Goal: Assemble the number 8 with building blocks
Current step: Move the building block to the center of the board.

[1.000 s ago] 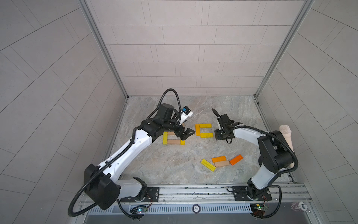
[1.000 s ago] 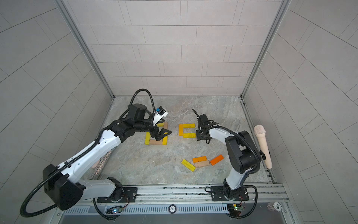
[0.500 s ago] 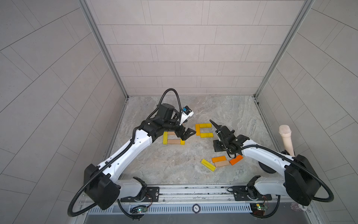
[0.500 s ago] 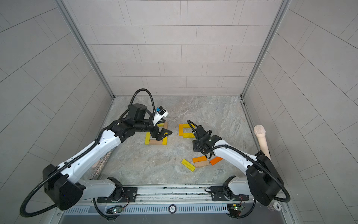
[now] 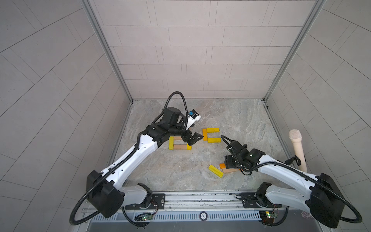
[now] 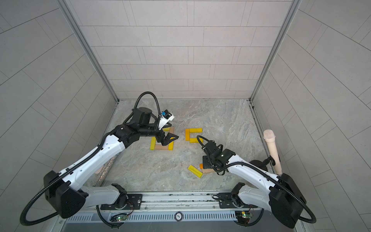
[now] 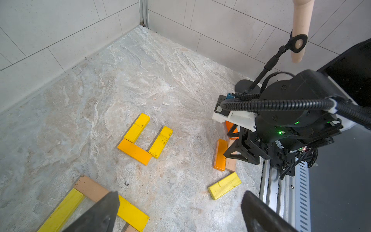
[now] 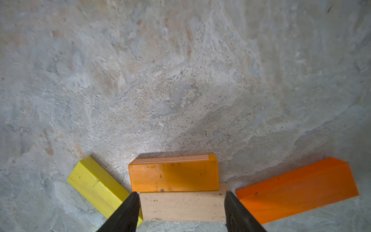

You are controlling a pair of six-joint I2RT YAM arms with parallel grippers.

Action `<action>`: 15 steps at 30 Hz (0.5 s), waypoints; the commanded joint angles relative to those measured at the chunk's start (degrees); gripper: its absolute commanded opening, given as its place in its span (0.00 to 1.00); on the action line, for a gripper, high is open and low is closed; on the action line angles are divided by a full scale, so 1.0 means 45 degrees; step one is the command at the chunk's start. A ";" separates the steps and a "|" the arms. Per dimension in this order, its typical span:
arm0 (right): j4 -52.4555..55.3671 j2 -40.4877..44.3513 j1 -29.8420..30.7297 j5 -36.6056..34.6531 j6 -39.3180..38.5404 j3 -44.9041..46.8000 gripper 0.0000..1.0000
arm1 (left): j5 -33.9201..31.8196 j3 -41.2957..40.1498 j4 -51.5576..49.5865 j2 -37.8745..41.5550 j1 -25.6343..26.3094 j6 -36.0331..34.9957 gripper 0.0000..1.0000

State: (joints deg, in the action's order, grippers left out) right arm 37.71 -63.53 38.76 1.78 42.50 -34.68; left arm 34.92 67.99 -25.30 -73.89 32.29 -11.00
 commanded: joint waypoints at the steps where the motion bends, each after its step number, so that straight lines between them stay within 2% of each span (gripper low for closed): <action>1: 0.1200 0.0268 0.0228 0.0240 0.0321 0.0313 0.69 | 0.0205 0.0088 0.0192 0.0258 0.0070 -0.0113 1.00; 7: 0.1500 0.0520 0.0496 0.0512 0.0520 0.0881 0.70 | 0.0173 0.0099 0.0192 0.0266 0.0070 -0.0113 1.00; 15: 0.0368 0.0196 0.0556 0.0631 0.0712 0.1249 0.68 | 0.0133 0.0068 0.0194 0.0258 0.0070 -0.0113 1.00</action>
State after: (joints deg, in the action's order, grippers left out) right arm 40.97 -62.02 40.88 5.17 44.03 -29.21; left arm 34.87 67.99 -25.26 -73.89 32.32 -10.98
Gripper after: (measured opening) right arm 0.687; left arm 0.999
